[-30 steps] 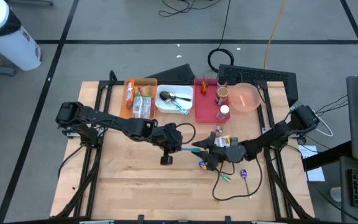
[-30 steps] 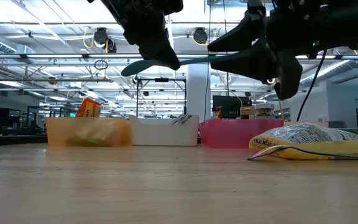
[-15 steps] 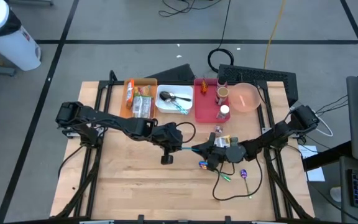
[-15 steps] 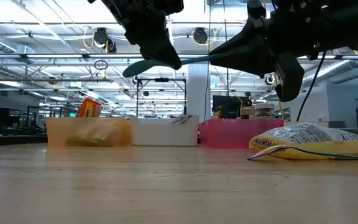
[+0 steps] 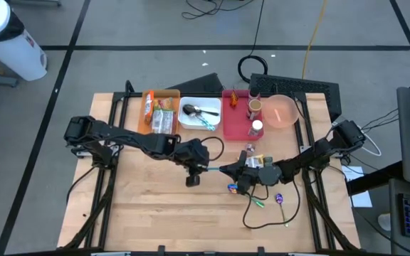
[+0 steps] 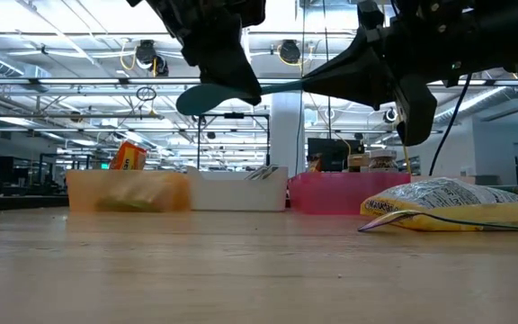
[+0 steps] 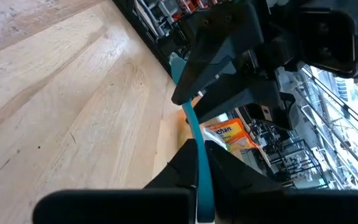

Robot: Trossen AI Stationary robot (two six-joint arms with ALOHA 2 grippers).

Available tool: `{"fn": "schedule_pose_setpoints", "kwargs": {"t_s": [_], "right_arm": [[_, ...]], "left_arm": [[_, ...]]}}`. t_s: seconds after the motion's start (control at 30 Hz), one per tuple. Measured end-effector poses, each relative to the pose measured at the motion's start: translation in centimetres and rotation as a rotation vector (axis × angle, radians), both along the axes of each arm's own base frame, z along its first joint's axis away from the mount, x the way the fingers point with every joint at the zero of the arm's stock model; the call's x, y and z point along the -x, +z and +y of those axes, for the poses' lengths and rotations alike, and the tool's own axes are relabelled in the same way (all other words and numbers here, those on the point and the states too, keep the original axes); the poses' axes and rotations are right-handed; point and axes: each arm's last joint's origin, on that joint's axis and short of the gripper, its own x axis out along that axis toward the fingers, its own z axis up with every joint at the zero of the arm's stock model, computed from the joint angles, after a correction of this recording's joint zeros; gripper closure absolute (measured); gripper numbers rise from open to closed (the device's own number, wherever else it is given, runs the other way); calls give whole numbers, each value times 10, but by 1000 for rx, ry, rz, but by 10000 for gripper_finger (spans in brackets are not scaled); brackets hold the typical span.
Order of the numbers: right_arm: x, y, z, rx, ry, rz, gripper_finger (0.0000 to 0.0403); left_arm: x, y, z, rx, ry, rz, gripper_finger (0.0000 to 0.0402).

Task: Pick & Place Food Item
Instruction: Put the blue spoon into the white bin

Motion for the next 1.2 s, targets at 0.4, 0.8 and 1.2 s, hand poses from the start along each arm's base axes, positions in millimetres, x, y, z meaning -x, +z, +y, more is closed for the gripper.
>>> {"fn": "schedule_pose_setpoints", "kwargs": {"t_s": [0.4,0.8,1.2], "right_arm": [[0,0,-1,-23,-2,-3,398],[-1,-7,-7,-63,-64,44,398],[5,-10,-17,38,-420,51,398]], "left_arm": [[-7,9,7,-40,-62,-121,211],[34,66,14,-250,-75,-233,193],[100,72,11,-184,-41,-271,192]]}}
